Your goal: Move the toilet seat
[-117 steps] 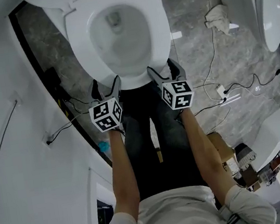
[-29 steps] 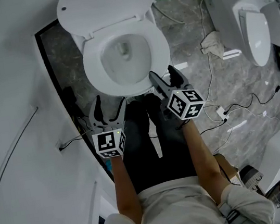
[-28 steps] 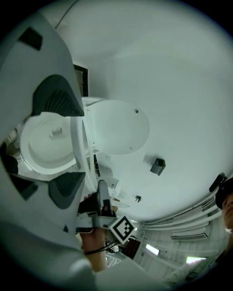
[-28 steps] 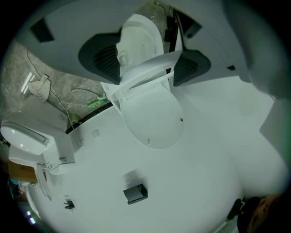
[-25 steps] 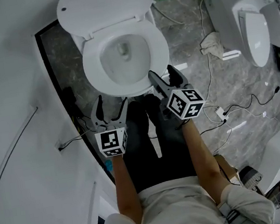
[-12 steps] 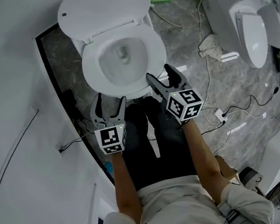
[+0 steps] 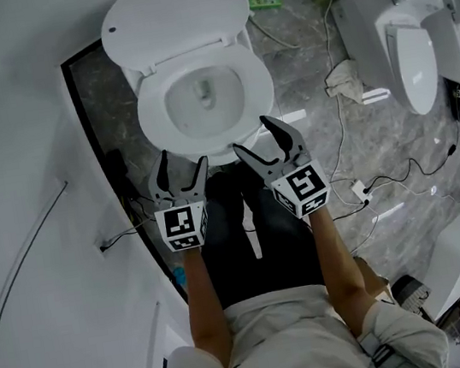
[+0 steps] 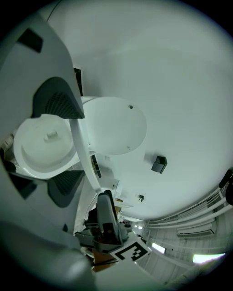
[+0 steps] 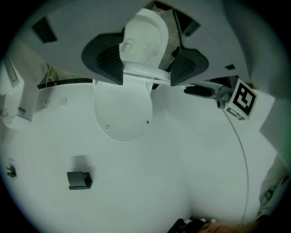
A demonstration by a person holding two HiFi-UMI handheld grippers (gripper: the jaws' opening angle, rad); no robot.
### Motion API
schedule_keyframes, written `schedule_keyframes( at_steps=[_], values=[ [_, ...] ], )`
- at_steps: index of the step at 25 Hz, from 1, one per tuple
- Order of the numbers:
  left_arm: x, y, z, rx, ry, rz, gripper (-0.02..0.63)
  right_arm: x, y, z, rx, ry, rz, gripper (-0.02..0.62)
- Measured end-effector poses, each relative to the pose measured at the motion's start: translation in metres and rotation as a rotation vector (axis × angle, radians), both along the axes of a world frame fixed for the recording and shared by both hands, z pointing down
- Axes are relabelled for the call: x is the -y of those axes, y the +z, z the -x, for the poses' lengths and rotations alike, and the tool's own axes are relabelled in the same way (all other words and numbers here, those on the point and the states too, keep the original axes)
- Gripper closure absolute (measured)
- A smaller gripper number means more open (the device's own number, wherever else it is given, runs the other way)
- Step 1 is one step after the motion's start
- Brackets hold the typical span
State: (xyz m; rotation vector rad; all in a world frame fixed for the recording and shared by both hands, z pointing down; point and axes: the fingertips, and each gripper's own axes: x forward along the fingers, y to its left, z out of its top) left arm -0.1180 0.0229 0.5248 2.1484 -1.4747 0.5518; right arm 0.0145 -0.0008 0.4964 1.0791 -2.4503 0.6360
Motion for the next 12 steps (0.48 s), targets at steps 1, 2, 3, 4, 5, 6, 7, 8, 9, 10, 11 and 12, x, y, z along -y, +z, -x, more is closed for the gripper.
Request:
schedule_keyframes(
  at_steps=[1,2,3,4,5,6,7,8,9,10,11,12],
  values=[
    [0.002,-0.002,0.001,-0.002,-0.001,-0.001,0.23,-0.002,-0.001,0.002,-0.013,-0.021,-0.007,0.25],
    [0.004,-0.003,0.001,-0.004,-0.002,-0.002,0.23,-0.003,-0.001,0.003,-0.019,-0.033,-0.008,0.25],
    [0.005,-0.005,0.001,-0.007,-0.003,-0.002,0.23,-0.003,-0.001,0.001,-0.02,-0.036,-0.004,0.25],
    [0.007,-0.006,0.0,-0.009,-0.004,0.0,0.23,-0.002,0.0,-0.001,-0.02,-0.033,0.002,0.25],
    [0.008,-0.007,0.0,-0.012,-0.005,0.003,0.23,-0.001,0.001,-0.004,-0.023,-0.028,0.006,0.25],
    [0.01,-0.008,0.001,-0.014,-0.006,0.005,0.23,0.0,0.002,-0.006,-0.032,-0.026,0.007,0.253],
    [0.011,-0.009,0.001,-0.015,-0.007,0.006,0.23,0.001,0.002,-0.007,-0.044,-0.028,0.005,0.256],
    [0.013,-0.011,0.001,-0.016,-0.008,0.007,0.23,0.002,0.003,-0.008,-0.057,-0.034,0.001,0.259],
    [0.015,-0.012,0.002,-0.018,-0.009,0.006,0.23,0.003,0.003,-0.008,-0.071,-0.041,-0.004,0.261],
    [0.016,-0.013,0.003,-0.021,-0.011,0.006,0.23,0.005,0.003,-0.007,-0.084,-0.048,-0.01,0.264],
    [0.018,-0.015,0.004,-0.023,-0.014,0.005,0.23,0.006,0.002,-0.007,-0.098,-0.052,-0.018,0.268],
    [0.02,-0.016,0.004,-0.026,-0.016,0.004,0.23,0.008,0.002,-0.007,-0.109,-0.052,-0.027,0.273]
  ],
)
